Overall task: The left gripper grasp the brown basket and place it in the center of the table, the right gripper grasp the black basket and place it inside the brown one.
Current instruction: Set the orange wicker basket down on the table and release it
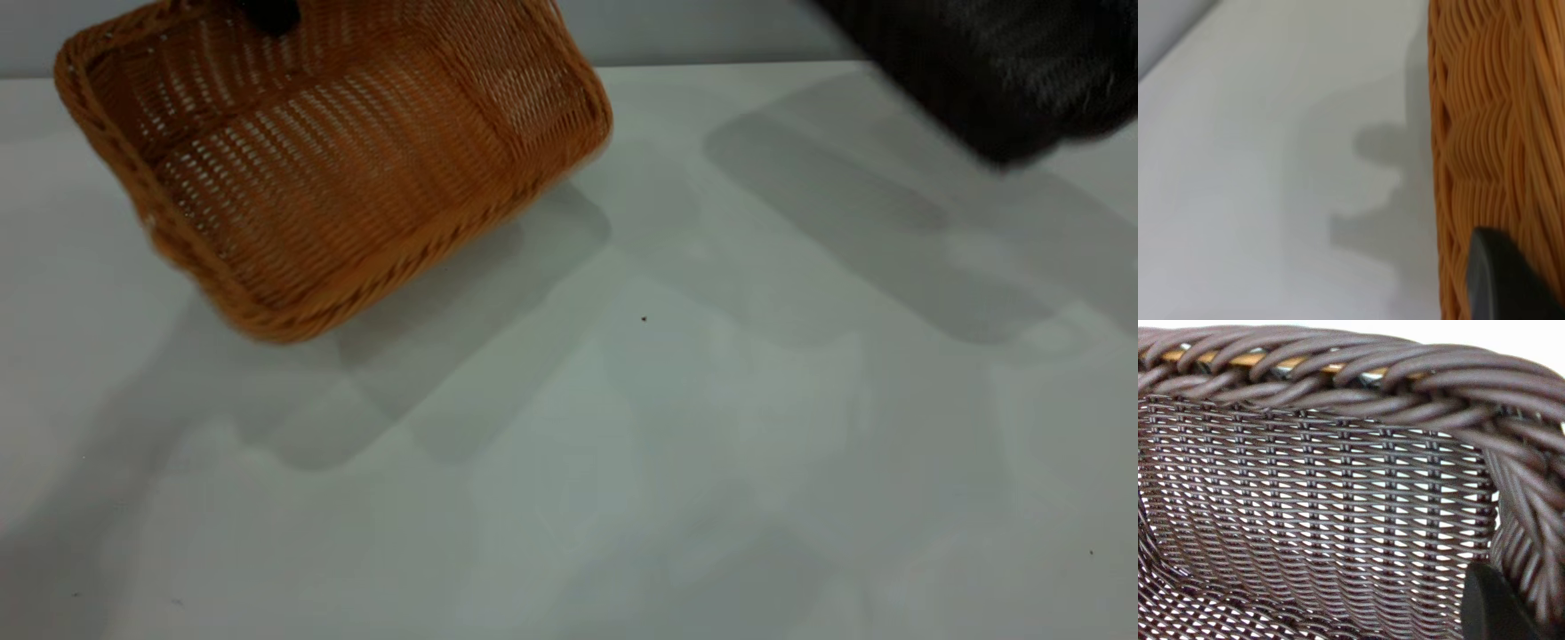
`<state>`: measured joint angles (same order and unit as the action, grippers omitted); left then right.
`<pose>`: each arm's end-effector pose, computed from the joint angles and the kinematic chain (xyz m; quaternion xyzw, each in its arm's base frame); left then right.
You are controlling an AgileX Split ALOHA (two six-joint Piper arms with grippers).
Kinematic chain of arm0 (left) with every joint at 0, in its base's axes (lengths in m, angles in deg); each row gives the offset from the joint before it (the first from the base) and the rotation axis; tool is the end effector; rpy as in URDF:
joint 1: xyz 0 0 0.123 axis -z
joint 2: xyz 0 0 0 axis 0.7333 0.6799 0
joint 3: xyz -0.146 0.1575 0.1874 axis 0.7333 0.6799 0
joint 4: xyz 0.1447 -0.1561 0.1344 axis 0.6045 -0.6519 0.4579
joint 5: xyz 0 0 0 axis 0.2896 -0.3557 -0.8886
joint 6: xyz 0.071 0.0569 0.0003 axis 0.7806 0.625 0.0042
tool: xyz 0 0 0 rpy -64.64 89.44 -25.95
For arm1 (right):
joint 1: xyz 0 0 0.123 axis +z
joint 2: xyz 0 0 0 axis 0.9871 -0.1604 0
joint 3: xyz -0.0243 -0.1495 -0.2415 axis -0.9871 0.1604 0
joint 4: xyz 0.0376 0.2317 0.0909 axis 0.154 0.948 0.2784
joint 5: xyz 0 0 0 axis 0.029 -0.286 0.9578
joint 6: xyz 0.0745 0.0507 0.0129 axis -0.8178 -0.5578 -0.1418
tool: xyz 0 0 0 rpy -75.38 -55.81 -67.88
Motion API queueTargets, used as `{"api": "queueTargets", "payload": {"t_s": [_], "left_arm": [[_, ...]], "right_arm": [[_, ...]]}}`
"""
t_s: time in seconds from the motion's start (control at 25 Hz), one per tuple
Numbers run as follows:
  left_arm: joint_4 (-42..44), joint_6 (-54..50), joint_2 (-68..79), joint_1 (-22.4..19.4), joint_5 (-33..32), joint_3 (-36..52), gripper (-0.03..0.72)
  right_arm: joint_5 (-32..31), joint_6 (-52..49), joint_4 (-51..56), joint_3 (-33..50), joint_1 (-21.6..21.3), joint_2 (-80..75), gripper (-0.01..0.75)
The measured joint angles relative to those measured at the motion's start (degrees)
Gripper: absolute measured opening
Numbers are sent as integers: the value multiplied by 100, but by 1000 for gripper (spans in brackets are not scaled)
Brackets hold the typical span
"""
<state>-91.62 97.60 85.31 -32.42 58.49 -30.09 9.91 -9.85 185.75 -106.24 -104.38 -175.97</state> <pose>0.4368 -0.1175 0.1791 0.3785 0.8771 0.0304 0.2941 0.3436 -0.0924 0.1323 0.3758 0.8082 0.3329 0.3078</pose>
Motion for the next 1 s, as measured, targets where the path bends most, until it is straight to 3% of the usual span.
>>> {"api": "queueTargets", "payload": {"t_s": [0.12,0.24,0.56,0.84,1.0], "left_arm": [[-228,786,50,297,-76,0,79],[-604,1796,223,703,-51,0,79],[-1257,3555,813,1497,95,0,79],[-1266,3881,943,1673,471,-5,90],[-1225,4077,953,1680,606,-5,158]], "right_arm": [[-1131,388,0,-6,-192,113,76],[-1656,608,-77,-12,-192,123,76],[-1552,656,-136,-16,-198,125,76],[-1552,656,-214,-29,-198,125,76],[-1552,623,-262,-36,-198,125,76]]}}
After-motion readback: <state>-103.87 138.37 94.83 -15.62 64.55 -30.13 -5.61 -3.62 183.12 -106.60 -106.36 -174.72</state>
